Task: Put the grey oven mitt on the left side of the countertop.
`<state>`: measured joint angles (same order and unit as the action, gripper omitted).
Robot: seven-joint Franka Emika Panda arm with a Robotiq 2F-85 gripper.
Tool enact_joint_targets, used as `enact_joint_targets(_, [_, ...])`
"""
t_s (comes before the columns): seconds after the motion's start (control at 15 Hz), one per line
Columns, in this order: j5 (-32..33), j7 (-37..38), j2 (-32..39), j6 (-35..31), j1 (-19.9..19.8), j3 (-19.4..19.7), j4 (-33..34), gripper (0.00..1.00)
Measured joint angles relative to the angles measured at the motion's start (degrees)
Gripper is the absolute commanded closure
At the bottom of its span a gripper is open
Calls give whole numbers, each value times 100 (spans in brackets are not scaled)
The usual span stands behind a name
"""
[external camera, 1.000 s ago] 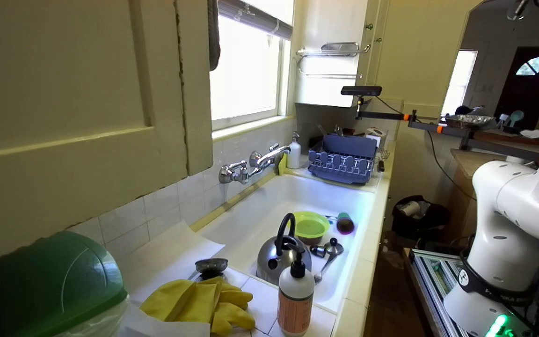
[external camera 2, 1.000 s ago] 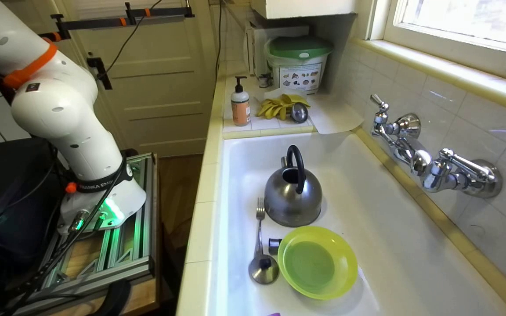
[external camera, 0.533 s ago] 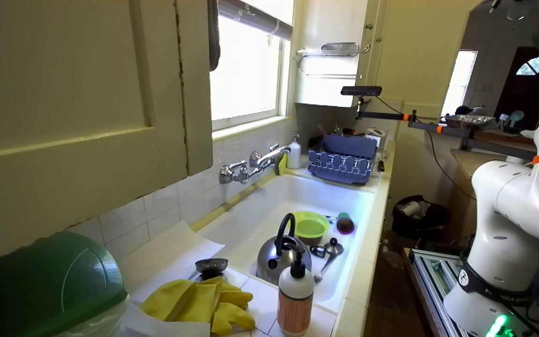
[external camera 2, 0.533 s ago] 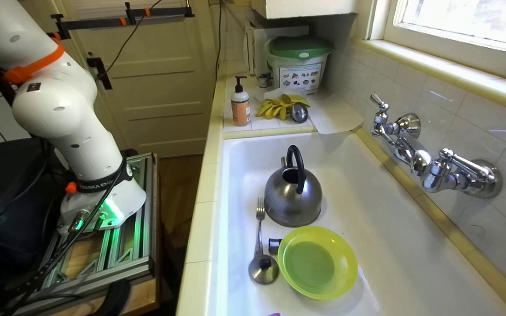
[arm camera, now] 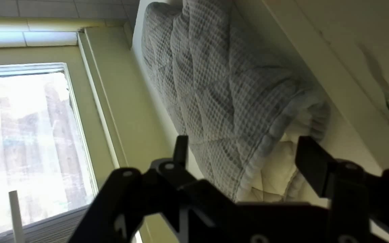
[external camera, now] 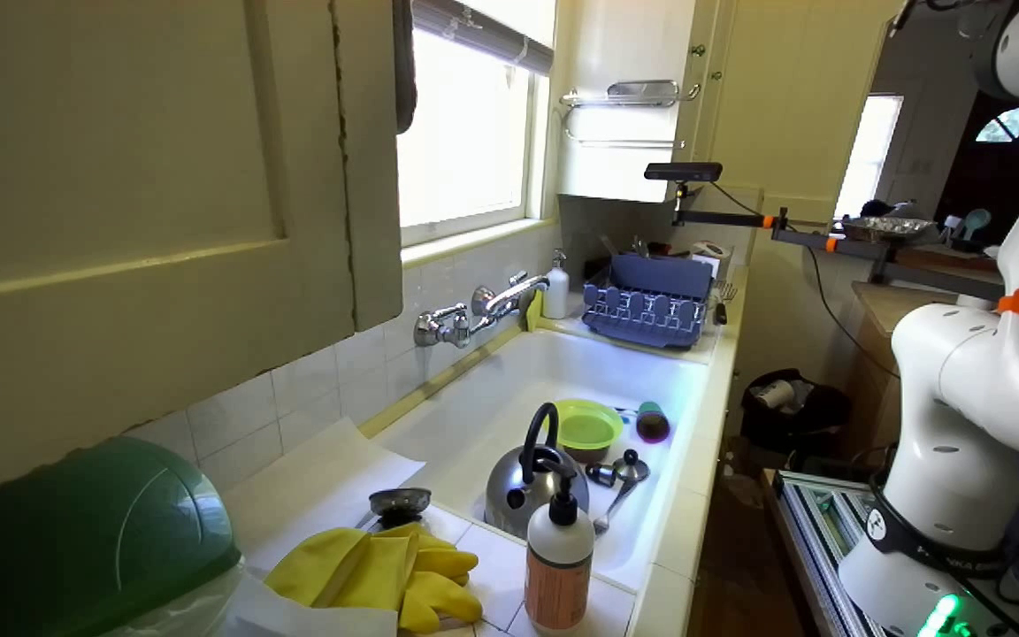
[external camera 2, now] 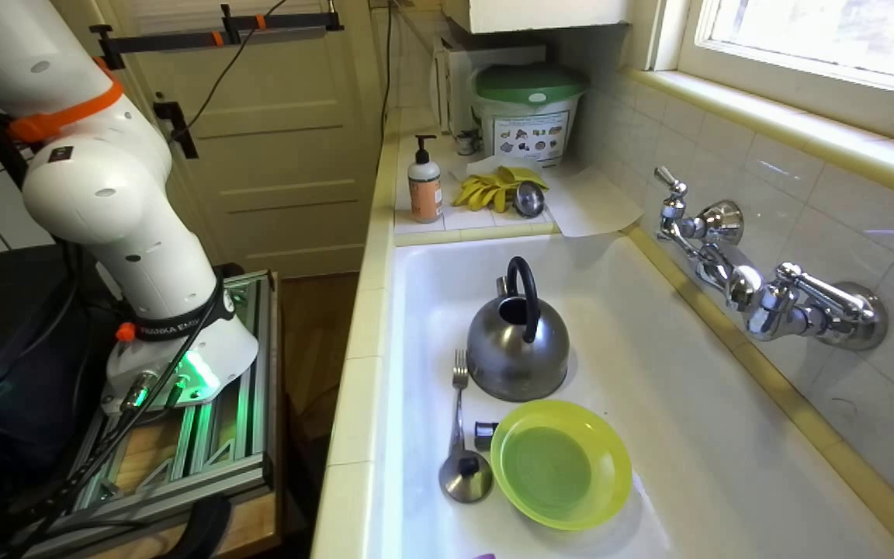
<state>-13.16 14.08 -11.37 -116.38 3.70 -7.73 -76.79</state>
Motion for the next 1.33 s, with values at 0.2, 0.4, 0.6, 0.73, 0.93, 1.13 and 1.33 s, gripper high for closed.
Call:
enact_joint_targets(0.2, [-16,0,72,-13,0,4,0,68])
enact_joint_targets(0.4, [-18,2,122,-13,-3,14,0,90])
enact_joint_targets(0.6, [-18,2,160,-13,-4,27,-3,100])
enact_joint_targets(0.73, [-18,2,178,-13,-5,32,-3,98])
enact_joint_targets(0.93, [-18,2,174,-6,-5,33,22,98])
enact_joint_targets(1.13, [-21,-9,121,-4,2,32,159,98])
enact_joint_targets(1.33, [-60,-41,-7,-6,10,32,388,98])
